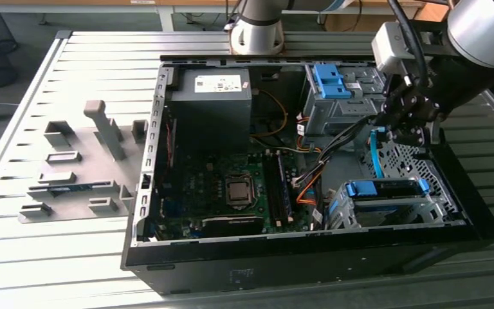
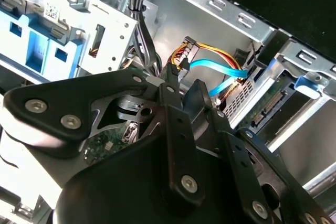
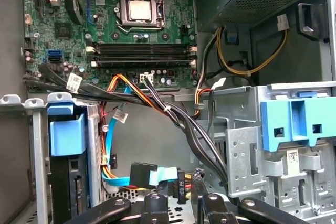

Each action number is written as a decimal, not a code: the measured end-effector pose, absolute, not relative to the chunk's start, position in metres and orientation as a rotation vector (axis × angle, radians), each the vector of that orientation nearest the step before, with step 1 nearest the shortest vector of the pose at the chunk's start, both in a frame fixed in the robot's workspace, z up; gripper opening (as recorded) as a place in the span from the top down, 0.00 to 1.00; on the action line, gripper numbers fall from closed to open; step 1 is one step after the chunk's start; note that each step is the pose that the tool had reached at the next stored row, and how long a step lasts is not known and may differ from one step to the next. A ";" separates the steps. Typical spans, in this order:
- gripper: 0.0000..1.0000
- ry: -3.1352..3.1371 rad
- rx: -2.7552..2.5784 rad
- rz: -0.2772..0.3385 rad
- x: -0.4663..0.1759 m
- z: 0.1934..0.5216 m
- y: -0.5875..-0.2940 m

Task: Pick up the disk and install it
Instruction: 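Insert the first disk wire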

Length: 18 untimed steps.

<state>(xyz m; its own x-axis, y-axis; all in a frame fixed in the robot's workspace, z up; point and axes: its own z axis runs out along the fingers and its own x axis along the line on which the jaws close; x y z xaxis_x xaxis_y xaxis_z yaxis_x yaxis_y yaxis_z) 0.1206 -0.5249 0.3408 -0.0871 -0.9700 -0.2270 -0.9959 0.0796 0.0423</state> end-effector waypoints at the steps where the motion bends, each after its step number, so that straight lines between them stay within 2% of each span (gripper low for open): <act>1: 0.69 2.201 -2.023 0.280 0.121 0.341 -0.525; 15: 0.69 2.179 -2.041 0.288 0.122 0.338 -0.523; 17: 0.70 2.177 -2.043 0.288 0.122 0.338 -0.523; 18: 0.76 2.176 -2.044 0.289 0.122 0.338 -0.523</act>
<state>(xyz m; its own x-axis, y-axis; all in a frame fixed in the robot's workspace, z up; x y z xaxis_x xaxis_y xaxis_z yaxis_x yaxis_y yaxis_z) 0.1219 -0.5229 0.3378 -0.0659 -0.9700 -0.2338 -0.9974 0.0576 0.0424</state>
